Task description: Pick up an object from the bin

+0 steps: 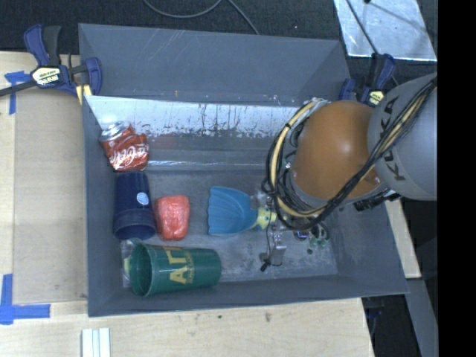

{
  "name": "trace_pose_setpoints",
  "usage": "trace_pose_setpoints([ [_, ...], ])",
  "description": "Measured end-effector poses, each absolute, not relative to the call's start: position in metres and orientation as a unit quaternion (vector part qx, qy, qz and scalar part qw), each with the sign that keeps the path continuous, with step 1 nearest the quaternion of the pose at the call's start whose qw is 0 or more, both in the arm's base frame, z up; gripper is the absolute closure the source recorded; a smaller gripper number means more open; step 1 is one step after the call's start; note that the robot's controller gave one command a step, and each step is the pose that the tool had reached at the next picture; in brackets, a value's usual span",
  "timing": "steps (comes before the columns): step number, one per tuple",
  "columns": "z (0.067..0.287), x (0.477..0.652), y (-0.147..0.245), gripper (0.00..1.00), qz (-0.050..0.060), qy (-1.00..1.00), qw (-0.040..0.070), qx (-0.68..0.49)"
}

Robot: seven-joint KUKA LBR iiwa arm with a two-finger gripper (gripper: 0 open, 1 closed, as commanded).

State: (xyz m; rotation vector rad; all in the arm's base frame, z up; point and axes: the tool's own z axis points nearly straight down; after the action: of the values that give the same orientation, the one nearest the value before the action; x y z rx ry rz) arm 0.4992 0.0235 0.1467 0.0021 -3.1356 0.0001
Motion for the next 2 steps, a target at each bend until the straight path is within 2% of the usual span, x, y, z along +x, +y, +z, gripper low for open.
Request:
trace_pose_setpoints([
  [1,0.151,0.501,0.024,0.0,0.0,-1.0,-0.001,0.0],
  [2,0.135,0.514,-0.003,0.0,-0.001,-0.999,-0.003,0.042],
])
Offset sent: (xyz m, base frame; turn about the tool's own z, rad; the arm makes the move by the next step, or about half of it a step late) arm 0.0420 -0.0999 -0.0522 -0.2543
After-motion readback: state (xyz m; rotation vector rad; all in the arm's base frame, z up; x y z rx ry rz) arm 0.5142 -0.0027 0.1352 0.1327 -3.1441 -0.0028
